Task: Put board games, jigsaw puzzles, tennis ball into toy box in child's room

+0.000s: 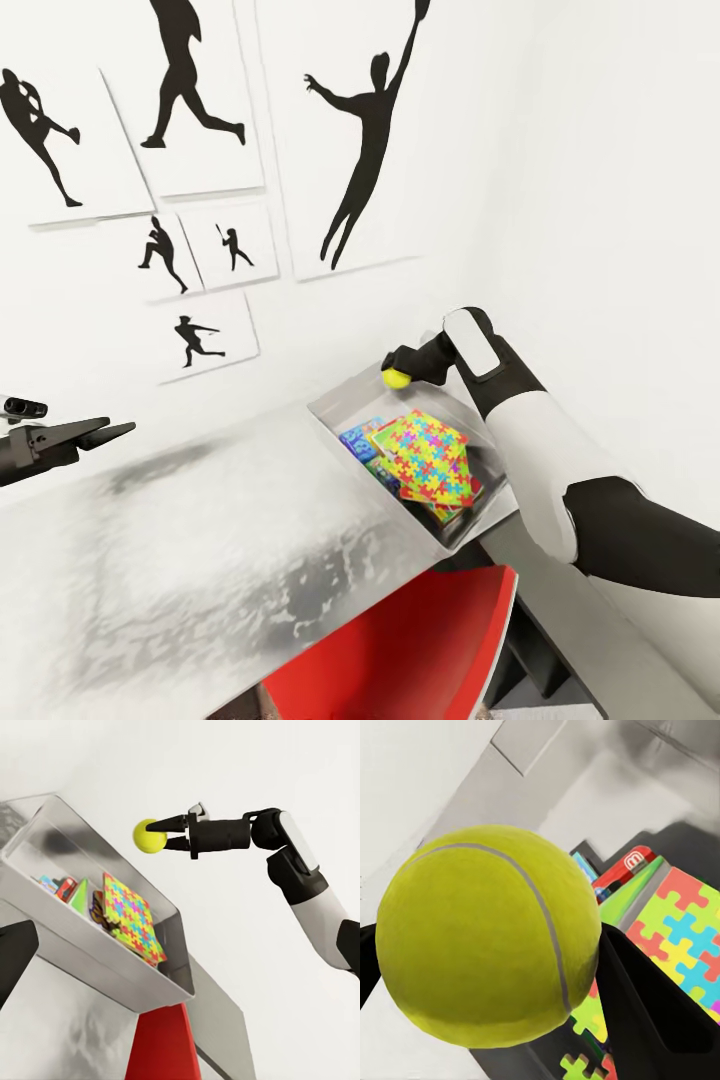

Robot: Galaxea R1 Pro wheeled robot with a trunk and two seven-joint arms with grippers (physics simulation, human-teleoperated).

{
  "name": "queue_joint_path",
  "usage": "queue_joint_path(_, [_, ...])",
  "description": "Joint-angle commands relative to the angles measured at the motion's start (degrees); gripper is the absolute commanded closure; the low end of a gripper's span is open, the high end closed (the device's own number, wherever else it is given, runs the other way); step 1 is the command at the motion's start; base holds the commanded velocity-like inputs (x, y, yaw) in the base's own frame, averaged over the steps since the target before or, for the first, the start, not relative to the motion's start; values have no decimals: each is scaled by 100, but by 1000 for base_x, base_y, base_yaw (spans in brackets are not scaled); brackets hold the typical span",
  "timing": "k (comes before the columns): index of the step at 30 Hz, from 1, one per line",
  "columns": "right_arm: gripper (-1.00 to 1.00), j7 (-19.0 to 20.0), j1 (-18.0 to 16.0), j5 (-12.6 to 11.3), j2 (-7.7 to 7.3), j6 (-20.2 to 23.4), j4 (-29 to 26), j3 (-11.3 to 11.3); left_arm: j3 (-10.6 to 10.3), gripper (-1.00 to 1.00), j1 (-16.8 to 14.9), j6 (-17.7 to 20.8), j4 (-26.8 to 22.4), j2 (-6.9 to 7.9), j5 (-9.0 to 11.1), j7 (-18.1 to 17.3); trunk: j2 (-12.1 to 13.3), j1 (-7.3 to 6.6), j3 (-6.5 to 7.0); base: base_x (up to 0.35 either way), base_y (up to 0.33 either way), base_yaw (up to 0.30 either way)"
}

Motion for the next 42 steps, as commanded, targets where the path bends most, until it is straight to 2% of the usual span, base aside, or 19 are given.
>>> queue_joint_path(1, [100, -61, -6, -75, -1, 1, -4, 16, -1, -100, -4, 61, -1, 2, -4, -24, -12, 3, -20, 0, 0, 0])
queue_joint_path(4, [100, 53, -6, -76, 0, 5, -4, 16, -1, -100, -4, 61, -1, 2, -4, -24, -12, 3, -48, 0, 0, 0])
queue_joint_path(7, [100, 358, -6, -71, 1, 6, -4, 34, -1, -100, -4, 61, -1, 0, -6, -24, -12, 3, -76, 0, 0, 0])
queue_joint_path(14, [100, 599, -6, -60, -5, -23, -4, 437, -2, -100, -4, 61, -9, -1, -5, -24, -12, 3, -141, 0, 0, 0])
queue_joint_path(17, [100, 613, -6, -59, -1, -28, -4, 502, -1, -100, -4, 61, -9, -1, -4, -24, -12, 3, -168, 0, 0, 0])
queue_joint_path(25, [100, 619, -9, -55, 1, -30, -8, 525, -1, -100, -4, 61, -3, 2, -4, -24, -12, 3, -242, 0, 0, 0])
queue_joint_path(34, [100, 615, -175, -39, -24, -30, -11, 534, -1, -100, -4, 61, -1, -1, -11, -24, -12, 3, -326, 0, 0, 0])
queue_joint_path(42, [100, 615, -190, 210, -10, -38, -5, 533, -1, -100, -3, 60, -1, 2, -6, -24, -12, 3, -400, 0, 0, 0])
